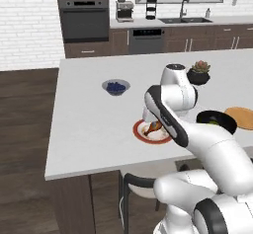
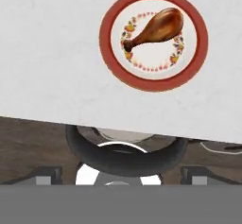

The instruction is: Pick the chicken drumstick and lime from their plates and place them in the bowl. Then put the bowl in the fridge.

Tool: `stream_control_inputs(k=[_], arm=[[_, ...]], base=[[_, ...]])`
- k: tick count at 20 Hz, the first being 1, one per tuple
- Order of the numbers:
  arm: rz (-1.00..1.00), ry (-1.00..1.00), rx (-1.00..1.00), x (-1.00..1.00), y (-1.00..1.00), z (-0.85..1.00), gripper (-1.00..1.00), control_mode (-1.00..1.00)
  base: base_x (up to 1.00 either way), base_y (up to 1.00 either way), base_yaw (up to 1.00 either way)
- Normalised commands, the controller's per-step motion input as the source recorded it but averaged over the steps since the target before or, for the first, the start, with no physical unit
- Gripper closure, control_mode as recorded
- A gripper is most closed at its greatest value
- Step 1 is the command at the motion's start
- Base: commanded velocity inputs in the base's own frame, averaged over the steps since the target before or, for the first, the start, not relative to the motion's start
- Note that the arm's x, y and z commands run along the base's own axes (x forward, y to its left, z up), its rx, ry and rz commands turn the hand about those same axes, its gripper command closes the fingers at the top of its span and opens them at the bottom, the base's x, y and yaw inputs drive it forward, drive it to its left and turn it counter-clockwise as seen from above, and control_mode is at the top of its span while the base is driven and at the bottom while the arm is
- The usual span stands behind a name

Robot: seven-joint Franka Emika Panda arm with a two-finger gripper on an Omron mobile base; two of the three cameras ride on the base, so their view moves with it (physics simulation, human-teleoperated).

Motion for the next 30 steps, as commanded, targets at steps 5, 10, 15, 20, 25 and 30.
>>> stream_control_inputs(k=[5, 10, 15, 20, 25, 30], arm=[[-0.49, 0.21, 0.00, 0.95, -0.23, -0.62, -1.00, -1.00], [-0.67, 0.11, 0.00, 0.78, 0.00, -0.42, -1.00, -1.00], [-0.34, 0.01, 0.01, 0.86, -0.18, -0.33, -1.00, -1.00], [-0.03, 0.00, 0.00, 0.67, -0.18, -0.57, -1.00, -1.00], [-0.02, 0.00, 0.00, 0.60, -0.09, -0.54, -1.00, -1.00], [-0.02, 0.00, 0.00, 0.16, -0.03, -0.45, -1.00, -1.00]], base=[[0.00, 0.00, 0.00], [0.00, 0.00, 0.00], [0.00, 0.00, 0.00], [0.00, 0.00, 0.00], [0.00, 0.00, 0.00], [0.00, 0.00, 0.00]])
